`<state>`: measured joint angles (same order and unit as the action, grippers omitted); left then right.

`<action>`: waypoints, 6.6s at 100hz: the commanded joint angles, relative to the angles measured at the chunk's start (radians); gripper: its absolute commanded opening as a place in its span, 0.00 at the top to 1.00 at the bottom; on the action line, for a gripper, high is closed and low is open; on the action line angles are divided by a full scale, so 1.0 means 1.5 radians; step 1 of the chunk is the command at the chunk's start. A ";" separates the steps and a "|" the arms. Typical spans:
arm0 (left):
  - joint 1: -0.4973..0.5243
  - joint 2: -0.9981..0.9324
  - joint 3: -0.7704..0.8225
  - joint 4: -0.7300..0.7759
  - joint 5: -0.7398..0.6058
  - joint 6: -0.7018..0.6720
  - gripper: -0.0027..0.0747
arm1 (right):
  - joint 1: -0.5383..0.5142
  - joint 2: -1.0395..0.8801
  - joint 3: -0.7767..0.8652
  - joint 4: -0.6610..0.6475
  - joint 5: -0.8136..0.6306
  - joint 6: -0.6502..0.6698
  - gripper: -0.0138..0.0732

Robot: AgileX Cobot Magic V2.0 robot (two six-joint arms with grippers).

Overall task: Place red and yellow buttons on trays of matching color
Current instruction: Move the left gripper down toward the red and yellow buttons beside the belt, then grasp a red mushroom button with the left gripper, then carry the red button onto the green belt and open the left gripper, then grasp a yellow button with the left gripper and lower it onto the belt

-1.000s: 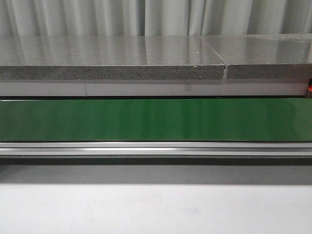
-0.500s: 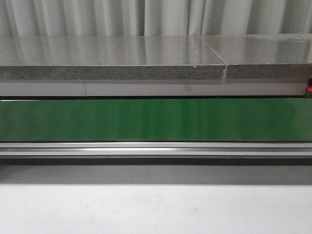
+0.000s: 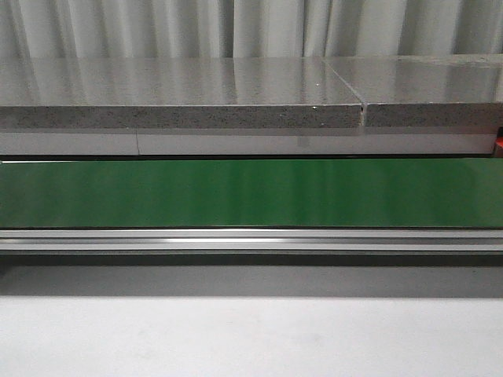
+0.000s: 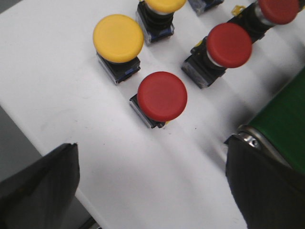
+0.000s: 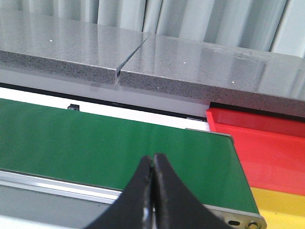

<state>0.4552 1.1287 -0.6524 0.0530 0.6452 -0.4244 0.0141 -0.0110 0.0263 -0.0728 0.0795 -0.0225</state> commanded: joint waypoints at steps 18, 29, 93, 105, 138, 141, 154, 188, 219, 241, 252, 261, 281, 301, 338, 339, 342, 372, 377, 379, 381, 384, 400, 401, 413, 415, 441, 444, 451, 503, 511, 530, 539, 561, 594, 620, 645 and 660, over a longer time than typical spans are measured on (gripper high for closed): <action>0.005 0.127 -0.079 0.002 -0.044 -0.005 0.16 | 0.001 -0.009 -0.006 -0.007 -0.057 -0.003 0.92; 0.005 0.169 -0.106 0.002 -0.038 -0.005 0.16 | 0.001 -0.009 -0.006 -0.007 -0.057 -0.003 0.92; 0.005 0.223 -0.123 0.005 -0.047 -0.005 0.51 | 0.001 -0.009 -0.006 -0.007 -0.057 -0.003 0.92; 0.005 0.223 -0.123 0.005 -0.047 -0.005 0.64 | 0.001 -0.009 -0.006 -0.007 -0.057 -0.003 0.92; 0.005 0.187 -0.123 0.002 -0.019 -0.005 0.89 | 0.001 -0.009 -0.006 -0.007 -0.057 -0.003 0.92; 0.005 0.179 -0.123 0.001 -0.016 -0.005 0.90 | 0.001 -0.009 -0.006 -0.007 -0.057 -0.003 0.92; -0.003 0.114 -0.123 -0.013 0.013 0.022 0.92 | 0.001 -0.009 -0.006 -0.007 -0.057 -0.003 0.92; -0.067 0.026 -0.206 -0.046 0.085 0.080 0.93 | 0.001 -0.009 -0.006 -0.007 -0.057 -0.003 0.92; -0.168 0.114 -0.338 -0.066 0.112 0.106 0.93 | 0.001 -0.009 -0.006 -0.007 -0.057 -0.003 0.92; -0.231 0.216 -0.408 -0.064 0.148 0.135 0.93 | 0.001 -0.009 -0.006 -0.007 -0.057 -0.003 0.92; -0.243 0.247 -0.423 -0.064 0.153 0.135 0.93 | 0.001 -0.009 -0.006 -0.007 -0.057 -0.003 0.92; -0.243 0.266 -0.425 -0.064 0.156 0.135 0.93 | 0.001 -0.009 -0.006 -0.007 -0.057 -0.003 0.92; -0.243 0.283 -0.425 -0.063 0.174 0.137 0.93 | 0.001 -0.009 -0.006 -0.007 -0.057 -0.003 0.92; -0.243 0.283 -0.425 -0.063 0.177 0.152 0.91 | 0.001 -0.009 -0.006 -0.007 -0.057 -0.003 0.92; -0.243 0.284 -0.425 -0.067 0.191 0.189 0.19 | 0.001 -0.009 -0.006 -0.007 -0.057 -0.003 0.92; -0.243 0.284 -0.425 -0.067 0.191 0.189 0.19 | 0.001 -0.009 -0.006 -0.007 -0.057 -0.003 0.92; -0.243 0.284 -0.425 -0.067 0.189 0.189 0.19 | 0.001 -0.009 -0.006 -0.007 -0.057 -0.003 0.92; -0.243 0.284 -0.493 -0.069 0.184 0.207 0.19 | 0.001 -0.009 -0.006 -0.007 -0.057 -0.003 0.92; -0.243 0.282 -0.512 -0.072 0.184 0.205 0.19 | 0.001 -0.009 -0.006 -0.007 -0.057 -0.003 0.92; -0.243 0.280 -0.519 -0.073 0.184 0.204 0.19 | 0.001 -0.009 -0.006 -0.007 -0.057 -0.003 0.92; -0.243 0.279 -0.522 -0.075 0.184 0.204 0.19 | 0.001 -0.009 -0.006 -0.007 -0.057 -0.003 0.92; -0.243 0.276 -0.530 -0.080 0.184 0.204 0.19 | 0.001 -0.009 -0.006 -0.007 -0.057 -0.003 0.92; -0.243 0.239 -0.534 -0.083 0.181 0.186 0.19 | 0.001 -0.009 -0.006 -0.007 -0.057 -0.003 0.92; -0.243 0.237 -0.534 -0.082 0.181 0.184 0.19 | 0.001 -0.009 -0.006 -0.007 -0.057 -0.003 0.92; -0.236 0.206 -0.520 -0.079 0.181 0.181 0.19 | 0.001 -0.009 -0.006 -0.007 -0.057 -0.003 0.92; -0.233 0.199 -0.516 -0.079 0.181 0.181 0.19 | 0.001 -0.009 -0.006 -0.007 -0.057 -0.003 0.92; -0.165 0.078 -0.393 -0.054 0.155 0.130 0.19 | 0.001 -0.009 -0.006 -0.007 -0.057 -0.003 0.92; -0.154 0.060 -0.376 -0.054 0.155 0.130 0.19 | 0.001 -0.009 -0.006 -0.007 -0.057 -0.003 0.92; -0.126 0.024 -0.332 -0.054 0.157 0.129 0.19 | 0.001 -0.009 -0.006 -0.007 -0.057 -0.003 0.92; 0.037 -0.027 -0.127 -0.043 0.122 0.112 0.33 | 0.001 -0.009 -0.006 -0.007 -0.057 -0.003 0.92; 0.051 0.002 -0.131 -0.043 0.115 0.110 0.33 | 0.001 -0.009 -0.006 -0.007 -0.057 -0.003 0.92; 0.079 0.101 -0.158 -0.043 0.108 0.110 0.33 | 0.001 -0.009 -0.006 -0.007 -0.057 -0.003 0.92; 0.079 0.151 -0.189 -0.042 0.122 0.112 0.32 | 0.001 -0.009 -0.006 -0.007 -0.057 -0.003 0.92; 0.079 0.226 -0.254 -0.026 0.143 0.114 0.33 | 0.001 -0.009 -0.006 -0.007 -0.057 -0.003 0.92; 0.079 0.295 -0.299 0.000 0.138 0.114 0.33 | 0.001 -0.009 -0.006 -0.007 -0.057 -0.003 0.92; 0.079 0.345 -0.307 0.001 0.130 0.114 0.33 | 0.001 -0.009 -0.006 -0.007 -0.057 -0.003 0.92; 0.079 0.376 -0.307 0.003 0.110 0.114 0.33 | 0.001 -0.009 -0.006 -0.007 -0.057 -0.003 0.92; 0.079 0.376 -0.307 0.005 0.097 0.113 0.39 | 0.001 -0.009 -0.006 -0.007 -0.057 -0.003 0.92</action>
<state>0.5714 1.7316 -1.0837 0.0528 0.8200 -0.2482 0.0141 -0.0110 0.0263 -0.0728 0.0795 -0.0225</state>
